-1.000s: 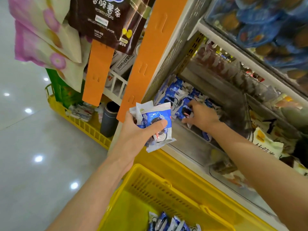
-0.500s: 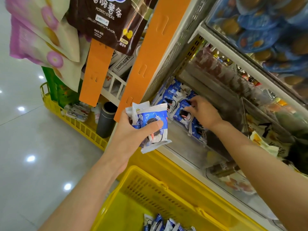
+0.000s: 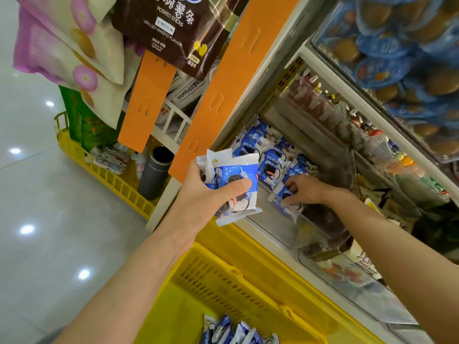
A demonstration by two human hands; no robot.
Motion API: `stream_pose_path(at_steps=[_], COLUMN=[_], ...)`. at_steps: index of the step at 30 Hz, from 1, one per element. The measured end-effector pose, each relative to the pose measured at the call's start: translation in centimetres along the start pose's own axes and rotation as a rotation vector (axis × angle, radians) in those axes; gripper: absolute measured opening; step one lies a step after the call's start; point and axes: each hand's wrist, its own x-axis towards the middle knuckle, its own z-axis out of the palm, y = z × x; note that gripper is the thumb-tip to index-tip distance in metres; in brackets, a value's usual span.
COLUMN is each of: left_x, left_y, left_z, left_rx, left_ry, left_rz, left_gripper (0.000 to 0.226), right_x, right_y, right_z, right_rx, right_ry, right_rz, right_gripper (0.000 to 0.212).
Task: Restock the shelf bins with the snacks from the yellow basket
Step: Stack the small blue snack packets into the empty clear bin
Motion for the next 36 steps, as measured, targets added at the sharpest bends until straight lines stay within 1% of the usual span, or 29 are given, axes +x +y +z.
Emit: stream_pose_path(at_steps=[1, 3, 4, 6, 7, 9, 11, 15, 19, 21, 23, 24, 26, 27, 28, 29, 30, 32, 33, 34, 36], left_x=[0.0, 0.0, 0.0, -0.1, -0.2, -0.4, -0.4, 0.0, 0.0, -0.1, -0.1, -0.1, -0.2, -0.2, -0.2, -0.2, -0.3, -0.4, -0.5, -0.6, -0.8], left_y=[0.1, 0.1, 0.2, 0.2, 0.2, 0.1, 0.0, 0.0, -0.3, -0.3, -0.4, -0.5, -0.6, -0.7, -0.8, -0.9, -1.0, -1.1, -1.1, -1.1, -0.9], left_z=[-0.1, -0.2, -0.3, -0.2, -0.1, 0.0, 0.0, -0.2, 0.1, 0.4, 0.4, 0.5, 0.5, 0.5, 0.4, 0.4, 0.3, 0.3, 0.3, 0.4, 0.4], left_rx=[0.006, 0.015, 0.010, -0.014, -0.024, -0.030, -0.025, -0.029, -0.020, -0.012, -0.014, -0.019, -0.028, -0.029, -0.033, -0.039, -0.044, -0.053, -0.054, -0.049, -0.023], left_ry=[0.003, 0.011, 0.011, -0.001, -0.006, -0.015, -0.015, -0.001, -0.021, -0.026, -0.026, -0.025, -0.015, -0.003, 0.010, 0.023, 0.036, 0.074, 0.091, 0.102, 0.115], left_rz=[-0.001, -0.006, -0.010, -0.010, -0.006, -0.006, -0.007, -0.004, -0.021, -0.035, -0.046, -0.048, -0.053, -0.054, -0.055, -0.055, -0.053, -0.053, -0.049, -0.037, -0.015], left_gripper=[0.067, 0.072, 0.070, 0.059, 0.055, 0.052, 0.048, 0.050, 0.059, 0.062, 0.061, 0.062, 0.066, 0.068, 0.070, 0.072, 0.075, 0.083, 0.085, 0.084, 0.082], right_x=[-0.1, -0.3, -0.5, -0.7, -0.8, -0.8, -0.6, -0.2, -0.6, -1.2, -2.4, -3.2, -5.6, -7.0, -8.3, -9.6, -10.7, -12.2, -12.6, -12.8, -13.0], right_y=[0.0, 0.0, -0.1, -0.1, -0.1, -0.1, -0.4, -0.7, -0.8, -1.4, -2.7, -3.5, -5.8, -7.0, -8.1, -9.2, -10.1, -11.4, -11.8, -12.2, -12.5], right_z=[0.1, 0.2, 0.1, -0.3, -0.6, -1.1, -1.2, -0.8, -0.5, -0.7, -0.9, -0.8, -0.4, -0.2, 0.1, 0.4, 0.7, 1.4, 1.8, 2.1, 2.2], right_rx=[-0.049, -0.094, -0.094, -0.105, -0.126, -0.179, -0.233, -0.345, -0.358, -0.327, -0.266, -0.190, 0.076, 0.235, 0.383, 0.512, 0.626, 0.763, 0.788, 0.788, 0.801], right_ry=[0.007, 0.039, 0.068, 0.172, 0.227, 0.284, 0.273, 0.269, 0.316, 0.329, 0.408, 0.493, 0.690, 0.727, 0.696, 0.603, 0.466, 0.207, 0.144, 0.139, 0.190], right_rz=[0.009, 0.010, 0.001, -0.016, -0.020, 0.000, 0.019, 0.014, 0.064, 0.086, 0.050, -0.013, -0.197, -0.278, -0.346, -0.395, -0.430, -0.457, -0.466, -0.468, -0.460], right_gripper=[0.056, 0.042, 0.035, 0.031, 0.033, 0.044, 0.051, 0.061, 0.062, 0.068, 0.065, 0.058, 0.035, 0.024, 0.017, 0.016, 0.018, 0.021, 0.024, 0.029, 0.035])
